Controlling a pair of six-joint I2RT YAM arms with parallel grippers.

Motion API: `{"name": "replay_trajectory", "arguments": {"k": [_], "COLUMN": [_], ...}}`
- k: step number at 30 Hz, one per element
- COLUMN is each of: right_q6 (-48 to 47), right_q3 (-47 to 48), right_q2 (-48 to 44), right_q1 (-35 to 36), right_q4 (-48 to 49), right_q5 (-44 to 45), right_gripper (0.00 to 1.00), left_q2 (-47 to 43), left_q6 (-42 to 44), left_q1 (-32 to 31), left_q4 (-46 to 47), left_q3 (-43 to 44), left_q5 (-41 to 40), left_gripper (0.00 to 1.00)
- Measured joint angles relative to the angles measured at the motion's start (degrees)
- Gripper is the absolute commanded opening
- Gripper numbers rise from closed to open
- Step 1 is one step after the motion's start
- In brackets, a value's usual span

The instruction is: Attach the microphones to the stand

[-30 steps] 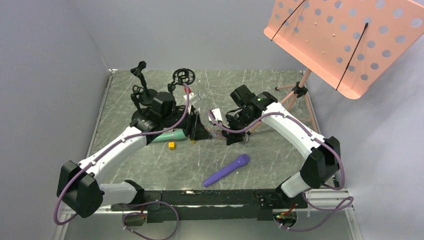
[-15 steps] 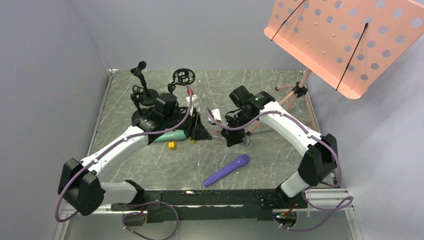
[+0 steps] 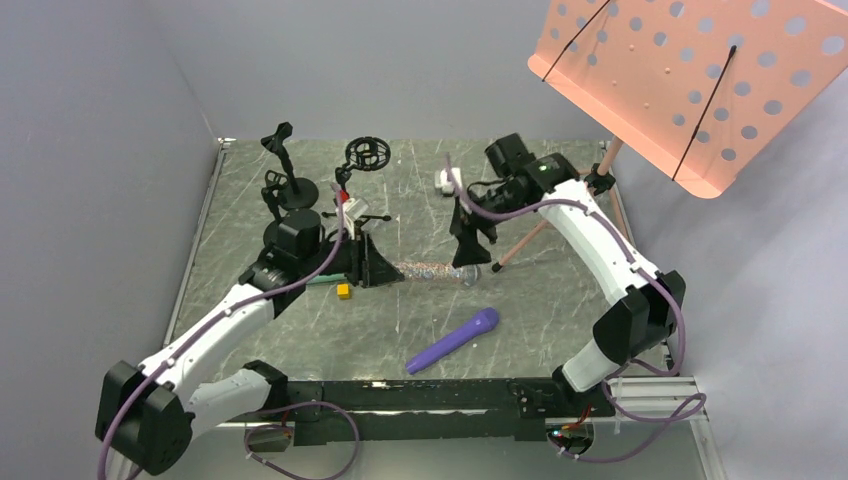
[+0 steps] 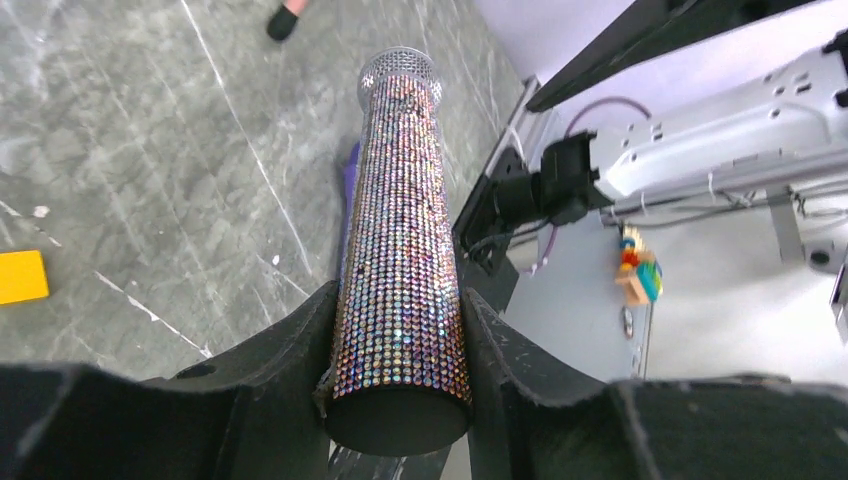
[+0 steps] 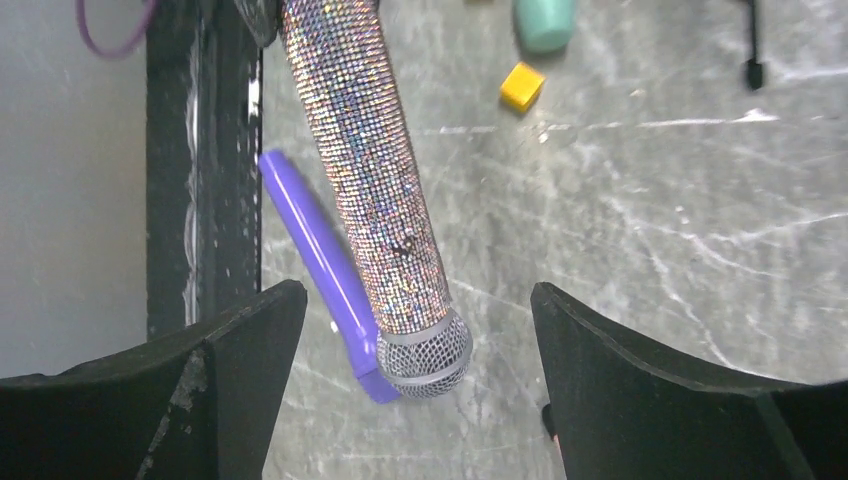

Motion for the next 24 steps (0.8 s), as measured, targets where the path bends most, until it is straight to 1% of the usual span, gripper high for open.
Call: {"name": "replay_trajectory", "arguments": {"k": [4, 7, 10, 12, 14, 16, 21, 24], "right_q6": [4.3, 15.1, 30.9, 43.1, 54.3, 66.4, 90.0, 101.2], "right_q3": [5.6, 4.9, -1.6, -7.6, -11.1, -12.3, -16.9, -18.1], "right_q2": [0.5, -1.0, -5.0, -9.0, -12.0, -13.3, -13.1, -10.9], "right_q1": [-5.3, -8.3, -9.1, -9.1, -9.1, -9.1, -9.0, -8.6], "right_q4": [-0.4, 5.1, 16.5, 25.7, 32.0, 39.4, 56.4, 62.6], "right_q5": [-8.1, -14.0, -16.7, -16.6, -16.0, -15.0, -13.4, -11.0], "right_gripper": [0.91, 0.91, 0.97, 0.98, 0.98, 0.99, 0.98, 0.98], "left_q2": [-5.0, -8.7, -11.0, -11.8, -11.8, -11.1, -6.6, -4.8], "left_q6": [-4.2, -5.6, -5.5, -5.0, -4.4, -3.7, -0.7, 2.1], "left_q1": [0.6, -0.1, -3.1, -5.4, -7.4, -9.0, -12.6, -15.1], "left_q4": [0.6, 0.7, 1.0, 2.7, 5.4, 8.5, 15.5, 19.2], "left_q3": [-0.7, -0.4, 1.1, 2.0, 2.5, 2.6, 3.4, 3.5], "left_q5": [-5.6, -13.4, -23.1, -29.1, -34.4, -38.0, -44.0, -46.5], "left_gripper": [0.0, 0.0, 0.0, 0.0, 0.0, 0.0, 0.0, 0.0]}}
